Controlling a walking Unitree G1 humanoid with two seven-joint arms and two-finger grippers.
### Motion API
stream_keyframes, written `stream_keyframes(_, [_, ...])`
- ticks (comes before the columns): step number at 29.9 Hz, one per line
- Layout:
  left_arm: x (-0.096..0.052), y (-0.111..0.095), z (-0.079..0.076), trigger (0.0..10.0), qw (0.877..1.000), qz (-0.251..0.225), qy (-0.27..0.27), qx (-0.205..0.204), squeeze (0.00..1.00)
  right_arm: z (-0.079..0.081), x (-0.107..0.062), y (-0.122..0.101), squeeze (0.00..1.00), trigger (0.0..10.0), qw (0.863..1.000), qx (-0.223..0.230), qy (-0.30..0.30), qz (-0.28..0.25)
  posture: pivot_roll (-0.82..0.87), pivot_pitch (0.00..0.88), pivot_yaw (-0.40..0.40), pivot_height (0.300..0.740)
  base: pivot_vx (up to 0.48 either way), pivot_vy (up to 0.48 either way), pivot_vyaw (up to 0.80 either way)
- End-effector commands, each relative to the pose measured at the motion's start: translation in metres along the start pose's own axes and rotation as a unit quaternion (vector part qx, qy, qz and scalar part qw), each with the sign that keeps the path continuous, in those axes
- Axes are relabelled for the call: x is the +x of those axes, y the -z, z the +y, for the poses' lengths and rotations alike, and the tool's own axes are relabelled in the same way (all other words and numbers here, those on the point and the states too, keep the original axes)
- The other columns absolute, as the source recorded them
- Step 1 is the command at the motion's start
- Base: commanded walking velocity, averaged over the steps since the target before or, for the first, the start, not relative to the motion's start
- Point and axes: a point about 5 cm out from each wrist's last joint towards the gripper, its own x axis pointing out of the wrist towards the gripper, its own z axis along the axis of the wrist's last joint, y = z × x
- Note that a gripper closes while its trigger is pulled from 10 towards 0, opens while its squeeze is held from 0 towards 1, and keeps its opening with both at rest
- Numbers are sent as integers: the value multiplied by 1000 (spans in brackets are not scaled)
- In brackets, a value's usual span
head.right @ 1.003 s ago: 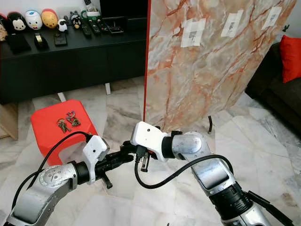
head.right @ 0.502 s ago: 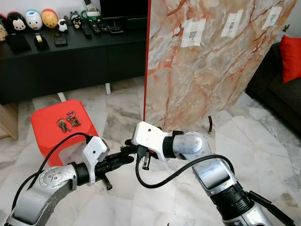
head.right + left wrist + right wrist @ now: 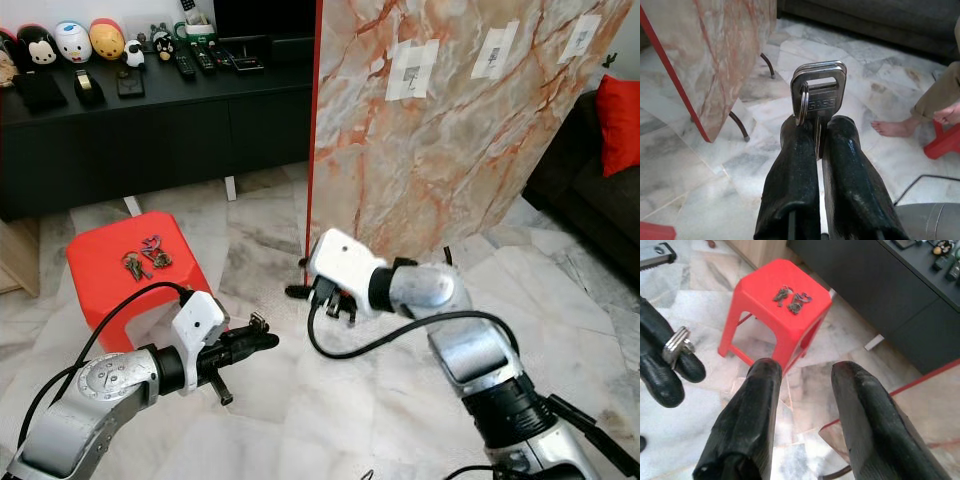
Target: Hang keys on a hook
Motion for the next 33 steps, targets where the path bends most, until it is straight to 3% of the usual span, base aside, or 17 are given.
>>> stream_keyframes(1, [2, 3, -4, 0, 1000, 10, 12, 2, 0, -4, -3, 1, 0, 10000, 1000, 12, 12, 1, 142, 118, -116, 740, 0, 0, 0])
stream_keyframes(6, [2, 1, 0, 0, 999, 17, -4, 27, 0, 12, 0, 0, 0, 10000, 999, 14, -36, -3, 143, 118, -117, 740, 0, 0, 0])
stream_keyframes(9, [4, -2, 9, 0, 997, 20, -39, 58, 0, 14, 5, 1, 0, 10000, 999, 33, -24, 1, 143, 119, -118, 740, 0, 0, 0])
stream_keyframes(16, [8, -17, 31, 0, 979, 10, -142, 145, 0, 8, 12, -2, 0, 10000, 993, 108, 49, -15, 143, 118, -120, 740, 0, 0, 0])
stream_keyframes(21, [10, -21, 43, 0, 955, 27, -193, 223, 0, 1, 13, -2, 0, 10000, 974, 187, 121, -33, 140, 118, -120, 740, 0, 0, 0])
stream_keyframes(22, [10, -21, 43, 0, 955, 27, -193, 223, 0, 1, 13, -2, 0, 10000, 974, 187, 121, -33, 140, 118, -120, 740, 0, 0, 0])
stream_keyframes(25, [11, -22, 46, 0, 950, 21, -215, 225, 0, 10, 16, -5, 0, 10000, 969, 212, 121, -42, 136, 118, -122, 740, 0, 0, 0])
stream_keyframes(26, [12, -23, 46, 0, 948, 20, -221, 229, 0, 22, 20, -8, 0, 10000, 967, 226, 104, -47, 134, 119, -120, 740, 0, 0, 0])
stream_keyframes(30, [14, -24, 48, 0, 942, 14, -233, 241, 0, 42, 23, -11, 0, 10000, 967, 236, 77, -54, 132, 119, -120, 740, 0, 0, 0])
stream_keyframes(32, [17, -30, 50, 0, 940, -9, -246, 235, 0, 59, 23, -16, 0, 10000, 968, 238, 29, -73, 132, 118, -120, 740, 0, 0, 0])
stream_keyframes(33, [17, -30, 50, 0, 940, -9, -246, 235, 0, 59, 23, -16, 0, 10000, 968, 238, 29, -73, 132, 118, -120, 740, 0, 0, 0])
